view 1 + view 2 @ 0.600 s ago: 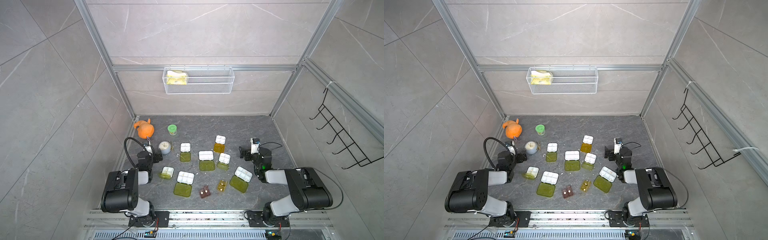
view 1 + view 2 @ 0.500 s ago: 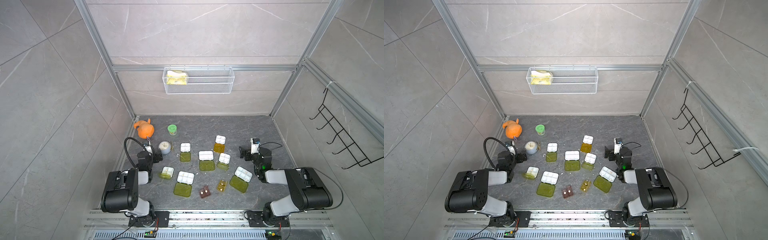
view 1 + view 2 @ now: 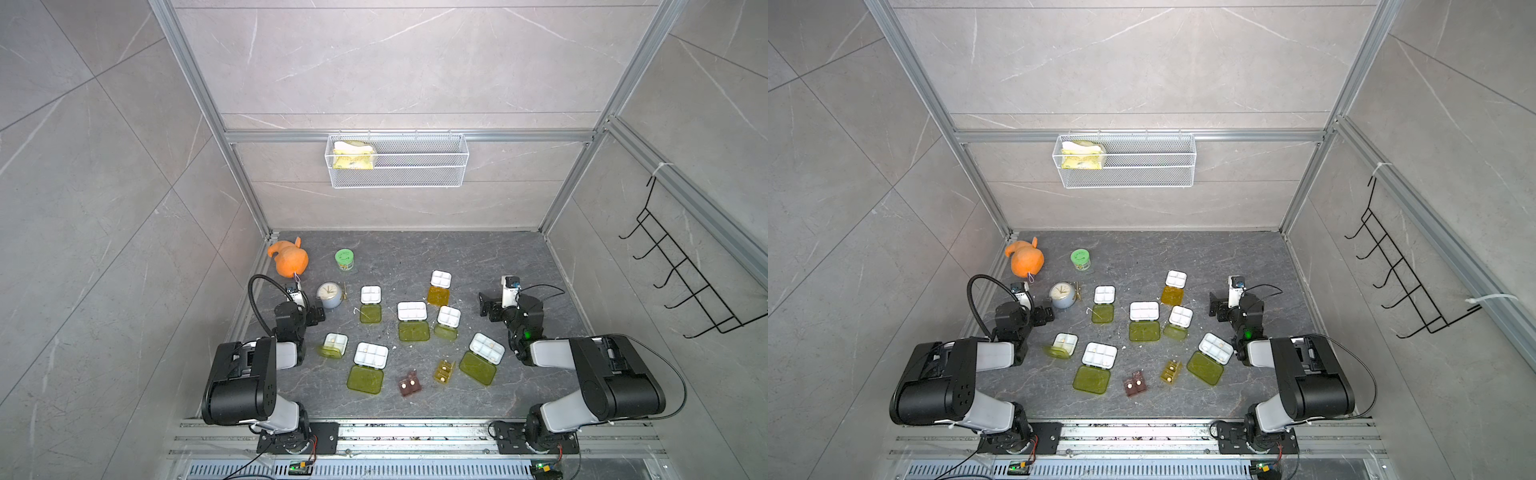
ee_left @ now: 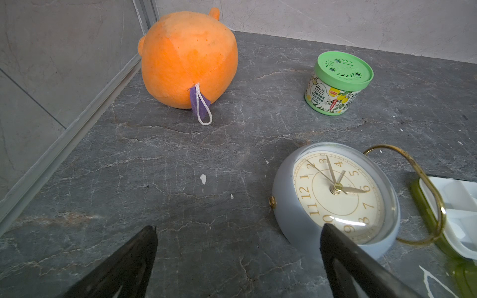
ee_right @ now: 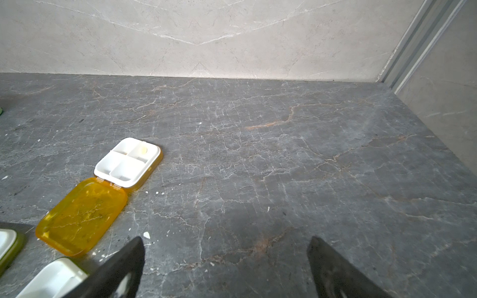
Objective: Close pillboxes
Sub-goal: Close the lid on the pillbox.
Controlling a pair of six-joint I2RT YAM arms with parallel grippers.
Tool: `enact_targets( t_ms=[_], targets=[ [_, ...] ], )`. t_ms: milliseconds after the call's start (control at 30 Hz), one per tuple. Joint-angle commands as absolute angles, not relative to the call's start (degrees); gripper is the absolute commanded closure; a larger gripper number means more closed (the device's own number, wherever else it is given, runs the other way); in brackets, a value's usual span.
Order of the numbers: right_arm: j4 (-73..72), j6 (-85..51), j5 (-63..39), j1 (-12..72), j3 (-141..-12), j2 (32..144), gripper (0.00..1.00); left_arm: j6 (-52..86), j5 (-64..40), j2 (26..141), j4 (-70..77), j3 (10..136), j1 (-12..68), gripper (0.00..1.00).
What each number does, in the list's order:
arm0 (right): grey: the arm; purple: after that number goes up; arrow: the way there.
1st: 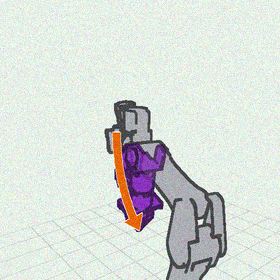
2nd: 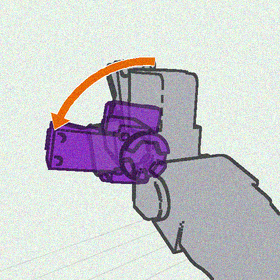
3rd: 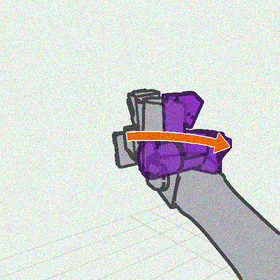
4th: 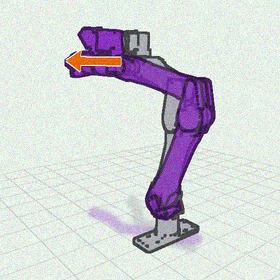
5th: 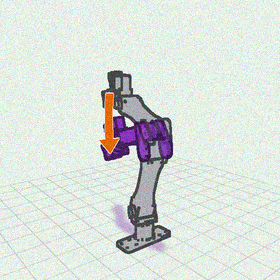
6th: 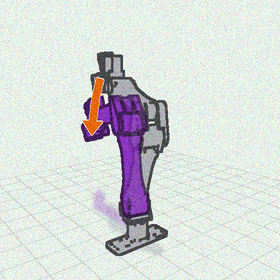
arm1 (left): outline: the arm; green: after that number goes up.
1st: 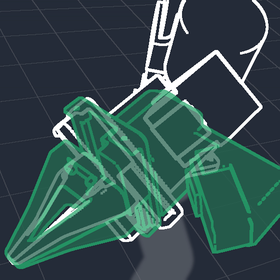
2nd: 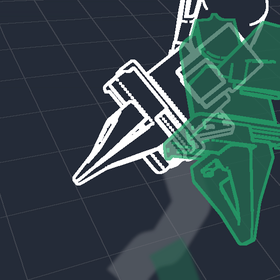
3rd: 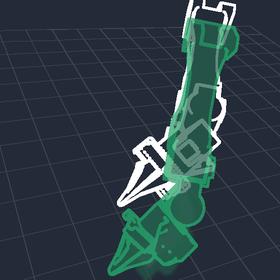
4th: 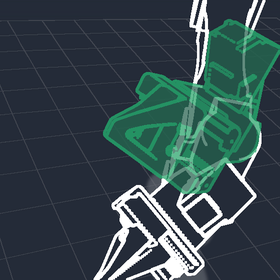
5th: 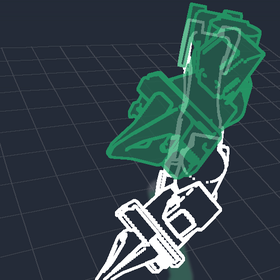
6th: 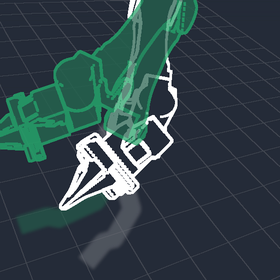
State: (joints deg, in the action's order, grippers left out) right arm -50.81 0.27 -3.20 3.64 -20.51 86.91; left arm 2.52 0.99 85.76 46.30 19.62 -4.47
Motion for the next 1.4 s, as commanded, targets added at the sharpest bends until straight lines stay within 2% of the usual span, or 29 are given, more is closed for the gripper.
enact_targets(
  t_ms=[0,1000,1167,1367],
  targets=[
    [-50.18,0.97,-2.58,3.99,-20.84,87.10,0.00,1.15,1.27,85.96,47.86,20.92,-4.39,0.00],
    [-49.01,0.64,-1.83,4.00,-21.33,86.55,0.00,1.06,0.89,85.66,47.67,21.20,-4.39,0.00],
    [-46.16,0.02,-0.49,4.00,-21.99,83.90,0.00,3.06,4.07,82.70,29.44,29.71,-4.37,0.00],
    [-36.12,-0.70,2.11,3.99,-24.02,76.41,0.00,4.45,5.30,75.70,23.96,30.03,-4.57,0.00]
  ],
)
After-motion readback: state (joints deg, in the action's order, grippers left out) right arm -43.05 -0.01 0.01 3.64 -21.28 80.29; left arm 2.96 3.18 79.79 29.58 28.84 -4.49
